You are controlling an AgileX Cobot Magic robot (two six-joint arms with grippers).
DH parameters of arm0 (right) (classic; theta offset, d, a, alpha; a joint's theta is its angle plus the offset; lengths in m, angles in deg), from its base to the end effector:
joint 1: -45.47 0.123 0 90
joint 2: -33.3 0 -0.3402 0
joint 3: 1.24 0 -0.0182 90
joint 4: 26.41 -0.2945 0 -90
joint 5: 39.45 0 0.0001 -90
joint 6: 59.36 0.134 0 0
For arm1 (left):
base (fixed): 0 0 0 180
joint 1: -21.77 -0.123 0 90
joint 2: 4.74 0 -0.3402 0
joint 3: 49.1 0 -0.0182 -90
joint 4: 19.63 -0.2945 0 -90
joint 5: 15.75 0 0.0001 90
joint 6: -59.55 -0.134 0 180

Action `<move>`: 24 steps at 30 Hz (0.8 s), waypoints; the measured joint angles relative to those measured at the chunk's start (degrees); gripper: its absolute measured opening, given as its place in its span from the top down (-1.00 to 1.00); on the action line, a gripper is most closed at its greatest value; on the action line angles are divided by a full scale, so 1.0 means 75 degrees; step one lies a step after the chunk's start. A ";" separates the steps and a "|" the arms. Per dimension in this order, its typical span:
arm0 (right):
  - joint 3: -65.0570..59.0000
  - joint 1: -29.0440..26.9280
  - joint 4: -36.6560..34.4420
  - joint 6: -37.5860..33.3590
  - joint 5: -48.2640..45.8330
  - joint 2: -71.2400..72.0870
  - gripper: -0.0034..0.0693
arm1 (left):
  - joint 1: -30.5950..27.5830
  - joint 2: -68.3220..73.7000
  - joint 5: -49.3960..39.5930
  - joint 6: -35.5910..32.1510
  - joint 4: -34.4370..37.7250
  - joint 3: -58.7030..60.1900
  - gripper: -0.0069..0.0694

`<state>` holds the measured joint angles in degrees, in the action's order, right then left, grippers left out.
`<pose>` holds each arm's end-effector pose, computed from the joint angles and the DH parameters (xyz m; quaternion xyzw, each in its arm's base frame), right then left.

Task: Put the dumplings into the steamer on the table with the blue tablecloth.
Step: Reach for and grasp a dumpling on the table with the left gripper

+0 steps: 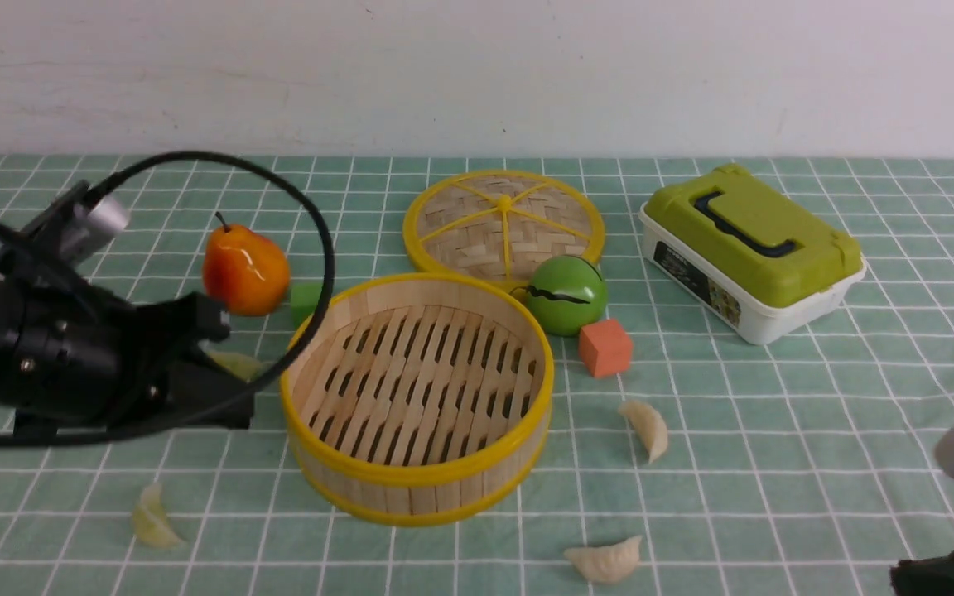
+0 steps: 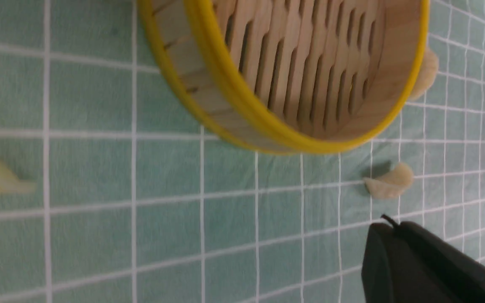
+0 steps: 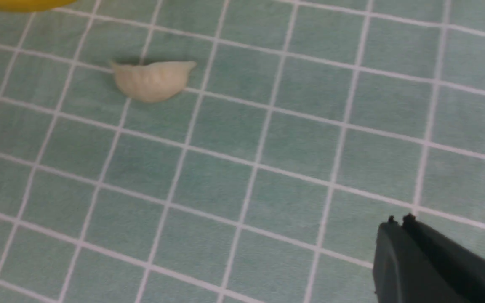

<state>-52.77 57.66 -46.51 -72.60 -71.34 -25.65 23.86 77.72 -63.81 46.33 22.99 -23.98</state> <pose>0.1806 0.0639 0.2263 -0.0973 0.9335 0.1321 0.3188 0.3021 -0.0786 0.2917 -0.0575 0.9266 -0.2949 0.2262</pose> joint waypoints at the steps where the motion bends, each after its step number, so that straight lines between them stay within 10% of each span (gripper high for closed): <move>1: 0.0000 0.0143 -0.0255 -0.0276 0.0020 -0.0116 0.91 | 0.0151 0.0351 0.0186 0.0151 -0.0421 -0.0481 0.86; 12: 0.0000 0.0507 -0.0637 -0.0889 0.0046 -0.0184 0.91 | 0.1430 0.3273 0.0700 0.5473 -0.6157 -0.3182 0.77; 24: 0.0000 0.0507 -0.0660 -0.0914 0.0129 -0.0184 0.91 | 0.1013 0.5673 0.0984 0.8686 -0.7283 -0.4463 -0.51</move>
<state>-52.77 61.46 -51.46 -79.45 -70.38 -27.03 31.46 120.27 -56.44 111.48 -31.63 -57.45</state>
